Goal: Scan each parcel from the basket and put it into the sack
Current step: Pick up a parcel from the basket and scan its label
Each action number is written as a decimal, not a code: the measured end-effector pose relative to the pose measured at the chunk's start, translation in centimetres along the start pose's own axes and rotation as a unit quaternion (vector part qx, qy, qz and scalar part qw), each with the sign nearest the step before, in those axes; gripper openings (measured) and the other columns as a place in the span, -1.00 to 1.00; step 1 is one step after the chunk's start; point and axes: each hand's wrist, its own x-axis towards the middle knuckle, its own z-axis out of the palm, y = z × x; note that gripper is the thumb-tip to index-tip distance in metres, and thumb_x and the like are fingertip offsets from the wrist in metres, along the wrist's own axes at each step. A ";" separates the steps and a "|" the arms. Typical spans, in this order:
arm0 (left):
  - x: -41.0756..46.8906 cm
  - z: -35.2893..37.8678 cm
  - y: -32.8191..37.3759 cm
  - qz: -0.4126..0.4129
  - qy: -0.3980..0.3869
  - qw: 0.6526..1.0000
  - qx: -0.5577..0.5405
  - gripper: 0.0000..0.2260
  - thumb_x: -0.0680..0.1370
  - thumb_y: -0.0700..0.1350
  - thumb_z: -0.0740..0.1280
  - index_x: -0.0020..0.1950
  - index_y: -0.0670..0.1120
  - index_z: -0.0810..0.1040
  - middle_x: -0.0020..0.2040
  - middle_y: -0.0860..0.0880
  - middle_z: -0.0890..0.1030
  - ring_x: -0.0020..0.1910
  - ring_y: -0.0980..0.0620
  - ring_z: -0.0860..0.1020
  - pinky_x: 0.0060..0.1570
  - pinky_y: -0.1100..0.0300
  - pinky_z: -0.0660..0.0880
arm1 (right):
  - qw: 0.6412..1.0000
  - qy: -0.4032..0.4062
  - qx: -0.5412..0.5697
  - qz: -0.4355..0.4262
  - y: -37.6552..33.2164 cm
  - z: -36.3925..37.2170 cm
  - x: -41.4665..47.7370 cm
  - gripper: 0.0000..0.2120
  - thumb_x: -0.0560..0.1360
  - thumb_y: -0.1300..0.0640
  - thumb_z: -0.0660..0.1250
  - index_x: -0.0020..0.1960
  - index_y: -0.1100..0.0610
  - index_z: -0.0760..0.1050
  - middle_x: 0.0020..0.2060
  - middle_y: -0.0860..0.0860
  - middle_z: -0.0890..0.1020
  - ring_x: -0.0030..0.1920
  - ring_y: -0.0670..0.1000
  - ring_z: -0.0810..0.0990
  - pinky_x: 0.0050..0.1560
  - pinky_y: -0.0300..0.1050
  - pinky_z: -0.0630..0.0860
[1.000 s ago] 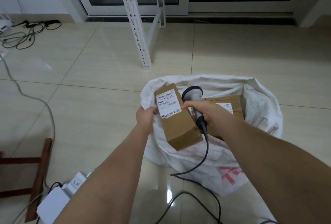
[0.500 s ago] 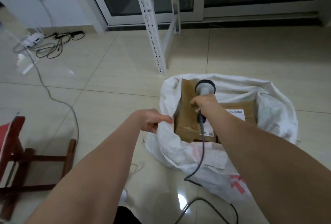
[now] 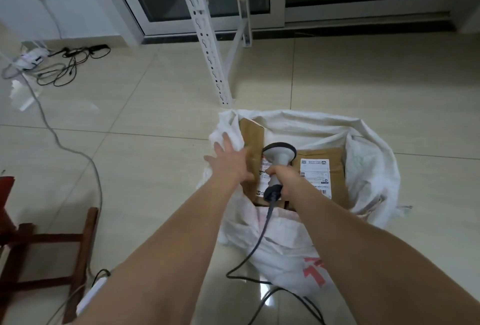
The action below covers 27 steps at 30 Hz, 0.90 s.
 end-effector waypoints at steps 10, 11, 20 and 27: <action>1.1 8.3 -1.3 -0.021 -0.052 0.998 -0.028 -0.54 0.53 -0.15 0.26 0.41 0.10 0.31 0.47 -0.05 0.04 0.31 -0.23 0.23 0.22 -0.11 0.39 | 0.999 -0.004 -0.040 -0.015 1.7 -1.1 2.2 -0.53 0.37 0.33 0.41 0.26 0.29 0.42 0.08 0.22 0.57 0.06 0.22 0.58 0.15 0.16 0.56; 1.2 8.0 -1.1 -0.023 -0.023 0.998 -0.058 -0.57 0.54 -0.14 0.24 0.40 0.04 0.32 0.43 -0.06 0.15 0.28 -0.22 0.28 0.20 -0.07 0.40 | 0.999 0.004 -0.046 -0.023 1.7 -1.4 1.8 -0.54 0.40 0.33 0.40 0.27 0.30 0.41 0.08 0.20 0.55 0.06 0.19 0.55 0.14 0.08 0.55; 4.6 4.5 -0.3 -0.200 0.072 0.886 -0.412 -0.17 0.45 0.00 0.45 0.52 -0.16 0.00 0.42 -0.22 0.25 0.25 -0.26 0.45 0.14 -0.06 0.43 | 0.995 0.024 -0.056 -0.081 1.2 -4.0 2.7 -0.65 0.46 0.35 0.33 0.22 0.22 0.40 -0.13 0.10 0.47 0.00 0.15 0.48 0.06 0.04 0.50; 4.9 -1.8 -1.0 -0.117 0.289 0.794 -0.522 -0.81 0.53 -0.27 0.14 -0.03 -0.25 0.55 -0.02 -0.24 0.53 0.01 -0.19 0.54 -0.14 0.17 0.34 | 0.995 0.020 -0.073 -0.071 1.9 -2.2 3.4 -0.55 0.47 0.35 0.34 0.34 0.24 0.38 0.01 0.14 0.47 0.01 0.15 0.47 0.00 -0.01 0.49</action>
